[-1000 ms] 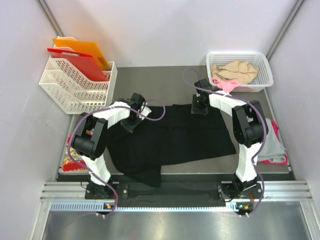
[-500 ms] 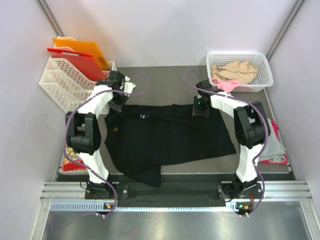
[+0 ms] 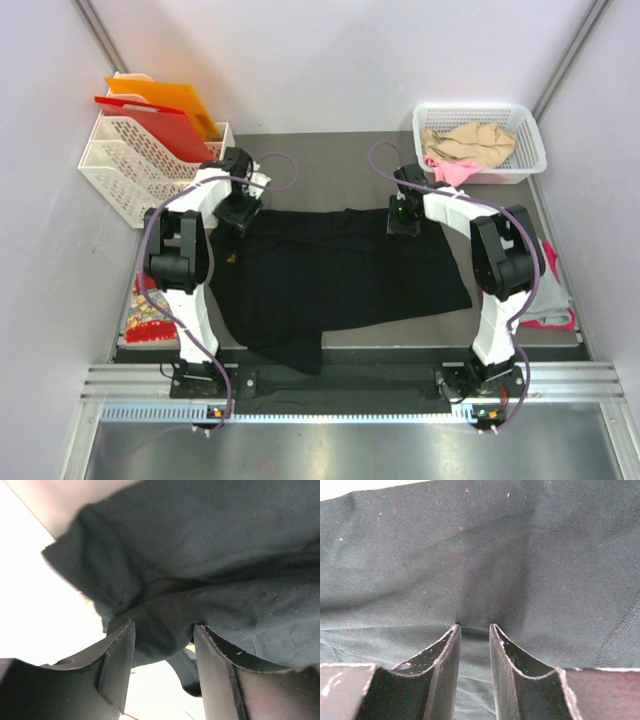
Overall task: Fold and stack the t-shirts
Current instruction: Fold the flattened tshirt in 1/3 of the way
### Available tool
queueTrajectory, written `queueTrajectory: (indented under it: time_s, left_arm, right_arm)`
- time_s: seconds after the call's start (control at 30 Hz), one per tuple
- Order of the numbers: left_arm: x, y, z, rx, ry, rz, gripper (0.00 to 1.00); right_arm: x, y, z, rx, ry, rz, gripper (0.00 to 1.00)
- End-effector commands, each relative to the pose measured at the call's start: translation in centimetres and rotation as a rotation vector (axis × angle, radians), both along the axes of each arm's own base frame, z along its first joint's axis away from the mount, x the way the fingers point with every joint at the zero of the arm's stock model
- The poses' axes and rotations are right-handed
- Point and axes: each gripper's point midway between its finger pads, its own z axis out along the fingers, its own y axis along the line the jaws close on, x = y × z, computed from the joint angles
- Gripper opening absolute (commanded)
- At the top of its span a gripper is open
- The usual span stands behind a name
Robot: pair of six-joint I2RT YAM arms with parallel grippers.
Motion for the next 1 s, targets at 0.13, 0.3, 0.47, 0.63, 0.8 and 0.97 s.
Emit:
queueTrajectory:
  time_s: [0.13, 0.3, 0.47, 0.63, 0.8, 0.97]
  left_arm:
    - [2.6, -1.3, 10.0, 0.075, -0.325, -0.015, 0.62]
    - [-0.4, -3.8, 12.2, 0.053, -0.330, -0.071, 0.71]
    - [-6.8, -7.3, 8.6, -0.034, -0.143, -0.198, 0.69]
    - [-9.5, -7.0, 5.2, -0.007, -0.080, -0.215, 0.65]
    - [-9.0, -6.8, 2.4, 0.017, -0.038, -0.206, 0.61]
    - [-6.8, -7.2, 1.7, 0.031, -0.075, -0.215, 0.59]
  right_arm:
    - [-1.0, -0.7, 0.2, 0.005, 0.009, 0.001, 0.30]
    - [-1.2, -0.7, 0.1, 0.010, 0.009, 0.002, 0.30]
    - [-1.1, -0.7, 0.2, 0.011, 0.010, 0.003, 0.30]
    - [-1.2, -0.7, 0.2, 0.012, 0.011, 0.005, 0.29]
    - [-1.5, -0.8, 0.0, 0.007, 0.019, 0.004, 0.29]
    - [-1.6, -0.8, 0.1, 0.008, 0.018, 0.007, 0.29]
